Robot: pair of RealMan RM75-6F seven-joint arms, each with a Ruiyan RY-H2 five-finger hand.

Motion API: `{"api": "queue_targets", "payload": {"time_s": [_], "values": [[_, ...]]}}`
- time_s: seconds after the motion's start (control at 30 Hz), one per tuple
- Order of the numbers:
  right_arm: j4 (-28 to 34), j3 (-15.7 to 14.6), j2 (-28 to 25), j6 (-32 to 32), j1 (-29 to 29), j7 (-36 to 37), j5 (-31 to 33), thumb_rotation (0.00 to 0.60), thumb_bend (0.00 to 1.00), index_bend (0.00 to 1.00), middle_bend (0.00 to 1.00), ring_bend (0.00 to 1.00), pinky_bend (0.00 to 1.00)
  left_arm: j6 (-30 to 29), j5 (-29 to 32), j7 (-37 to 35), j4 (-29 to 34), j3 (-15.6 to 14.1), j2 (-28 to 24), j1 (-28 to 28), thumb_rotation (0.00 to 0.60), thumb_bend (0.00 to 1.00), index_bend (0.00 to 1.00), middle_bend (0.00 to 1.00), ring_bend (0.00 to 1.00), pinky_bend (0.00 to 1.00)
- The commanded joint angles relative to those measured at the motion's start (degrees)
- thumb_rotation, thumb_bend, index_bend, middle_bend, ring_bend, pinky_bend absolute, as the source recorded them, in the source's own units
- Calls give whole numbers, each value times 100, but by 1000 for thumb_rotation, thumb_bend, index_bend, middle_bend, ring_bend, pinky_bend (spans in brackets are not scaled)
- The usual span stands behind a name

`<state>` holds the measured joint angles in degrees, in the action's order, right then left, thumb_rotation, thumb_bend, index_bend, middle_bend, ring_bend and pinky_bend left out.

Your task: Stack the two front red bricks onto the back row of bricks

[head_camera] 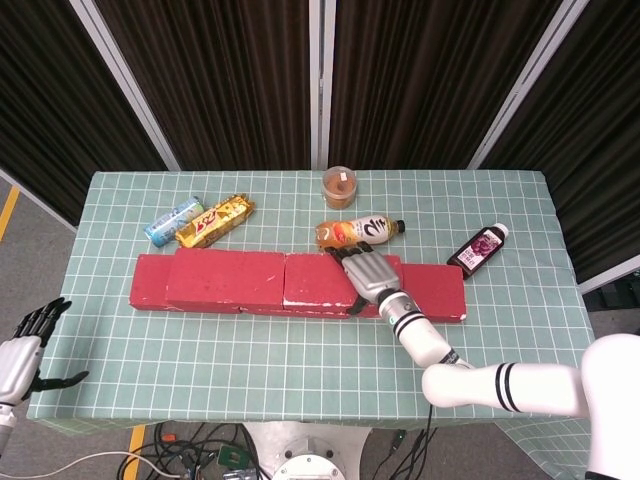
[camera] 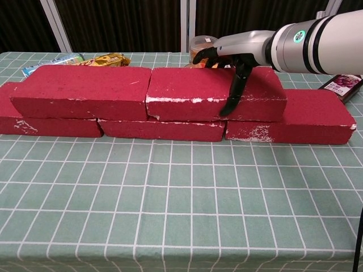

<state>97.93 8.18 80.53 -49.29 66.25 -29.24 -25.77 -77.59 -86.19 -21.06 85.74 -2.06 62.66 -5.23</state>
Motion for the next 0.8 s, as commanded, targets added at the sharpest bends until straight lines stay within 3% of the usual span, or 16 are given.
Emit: {"api": "queue_targets", "payload": {"time_s": [0.03,0.2,0.47,0.8], "values": [[-14,-6,19,1,16,-4,40,600,48,0,184,179,0,9,-3,-4,-5,-3,1,-3,600,20,23,0,0,0],[-45,-27,56,15,44,-17,95,600,46,0,164,161,0,7,-3,-30,-24,-3,-2,0,600,20,24,0,0,0],[-36,-64,47,101,99,-40,161,600,3,0,35,5,0,5,-11,-77,-56,-6,4,5,600,20,24,0,0,0],[-3,-44,11,111,57,119,-4,600,0,0,0,0,0,-2,1,-118,-61,4,-8,12,600,19,24,0,0,0]]}}
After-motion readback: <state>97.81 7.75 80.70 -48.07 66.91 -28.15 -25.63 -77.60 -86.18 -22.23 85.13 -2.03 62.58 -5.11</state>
